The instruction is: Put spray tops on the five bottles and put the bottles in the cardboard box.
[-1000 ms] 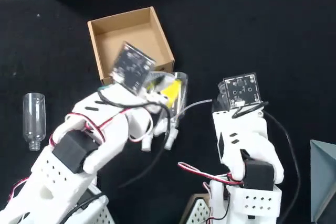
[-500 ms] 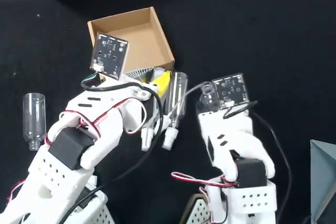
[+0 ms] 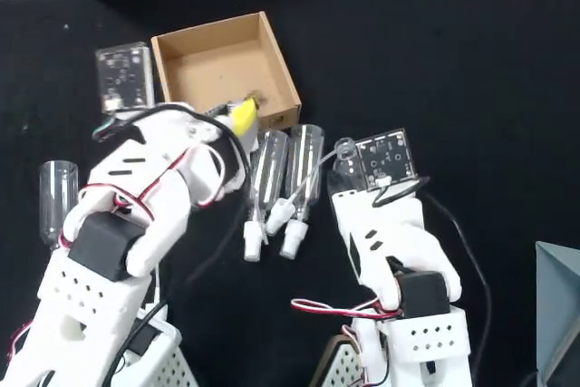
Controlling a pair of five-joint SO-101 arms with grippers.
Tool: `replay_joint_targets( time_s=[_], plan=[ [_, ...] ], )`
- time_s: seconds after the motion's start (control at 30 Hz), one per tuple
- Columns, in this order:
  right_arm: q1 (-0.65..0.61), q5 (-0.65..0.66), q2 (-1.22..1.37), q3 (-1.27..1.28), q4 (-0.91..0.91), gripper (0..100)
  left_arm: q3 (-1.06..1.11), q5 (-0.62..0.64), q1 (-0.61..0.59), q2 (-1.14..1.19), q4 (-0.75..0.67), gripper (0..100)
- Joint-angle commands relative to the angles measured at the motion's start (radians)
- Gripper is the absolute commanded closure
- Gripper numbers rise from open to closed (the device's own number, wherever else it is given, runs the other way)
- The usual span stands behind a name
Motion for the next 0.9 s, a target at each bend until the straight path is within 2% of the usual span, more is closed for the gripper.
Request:
replay_joint_targets(
  time_s=[0.0, 0.23, 0.57, 0.73, 0.87],
  plan=[
    [-0.021, -0.006, -0.038, -0.013, -0.031, 93.1, -0.058, 0.094, -0.047, -0.074, -0.026, 97],
    [-0.021, -0.006, -0.038, -0.018, -0.031, 93.1, 0.027, 0.244, -0.094, -0.241, -0.063, 97],
    [-0.021, 0.0, -0.038, -0.015, -0.031, 93.1, 0.315, 0.247, -0.094, -0.434, -0.368, 97],
    [-0.021, 0.002, -0.038, -0.015, -0.031, 93.1, 0.381, 0.256, -0.094, -0.494, -0.433, 97],
    [-0.021, 0.003, -0.038, -0.015, -0.032, 93.1, 0.406, 0.333, -0.094, -0.519, -0.446, 97]
  ],
)
